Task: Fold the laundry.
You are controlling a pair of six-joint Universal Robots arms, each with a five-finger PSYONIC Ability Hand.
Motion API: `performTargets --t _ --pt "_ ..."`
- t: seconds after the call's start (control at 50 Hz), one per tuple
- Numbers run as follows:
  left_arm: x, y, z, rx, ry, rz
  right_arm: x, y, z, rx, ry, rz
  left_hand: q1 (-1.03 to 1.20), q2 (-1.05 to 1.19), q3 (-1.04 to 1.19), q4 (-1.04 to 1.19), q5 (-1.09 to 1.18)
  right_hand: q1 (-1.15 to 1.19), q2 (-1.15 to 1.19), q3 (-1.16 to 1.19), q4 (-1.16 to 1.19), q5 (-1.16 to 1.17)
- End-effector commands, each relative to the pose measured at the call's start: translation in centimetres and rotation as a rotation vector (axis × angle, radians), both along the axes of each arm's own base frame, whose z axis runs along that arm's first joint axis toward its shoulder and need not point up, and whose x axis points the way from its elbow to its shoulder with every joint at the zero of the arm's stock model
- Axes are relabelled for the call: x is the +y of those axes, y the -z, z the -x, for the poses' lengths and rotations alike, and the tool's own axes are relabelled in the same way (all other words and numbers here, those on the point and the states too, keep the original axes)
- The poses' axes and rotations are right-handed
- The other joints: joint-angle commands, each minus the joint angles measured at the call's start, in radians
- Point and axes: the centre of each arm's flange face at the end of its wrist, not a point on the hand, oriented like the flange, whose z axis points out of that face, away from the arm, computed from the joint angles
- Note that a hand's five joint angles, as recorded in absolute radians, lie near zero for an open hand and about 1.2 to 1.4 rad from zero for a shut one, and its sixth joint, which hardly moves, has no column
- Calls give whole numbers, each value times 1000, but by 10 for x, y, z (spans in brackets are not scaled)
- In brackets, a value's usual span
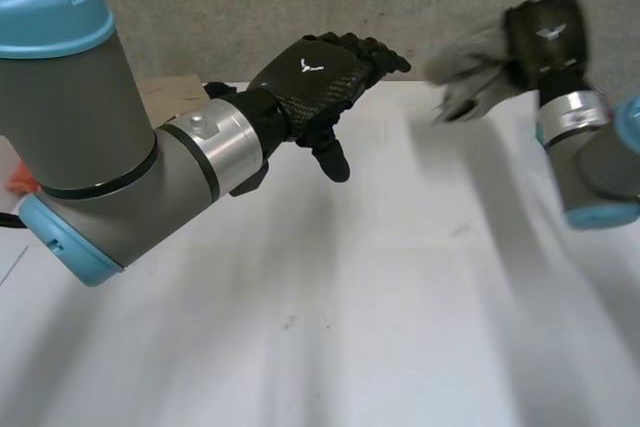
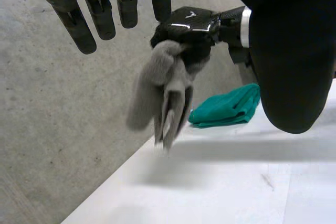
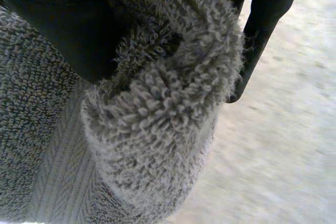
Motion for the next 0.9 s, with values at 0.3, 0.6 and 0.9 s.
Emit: performTargets --t 0.3,0.6,0.9 --pt "1 17 0 -31 1 -42 -120 119 194 62 167 -78 2 -10 -16 -5 -31 391 254 249 199 295" --pt "2 15 1 -27 6 -37 -95 128 203 51 183 -214 2 -10 -16 -5 -31 -774 -910 -916 -966 -869" --pt "8 7 3 -12 18 -22 -39 15 276 150 493 -347 -4 -16 -22 -11 -37 -831 -967 -973 -1023 -926"
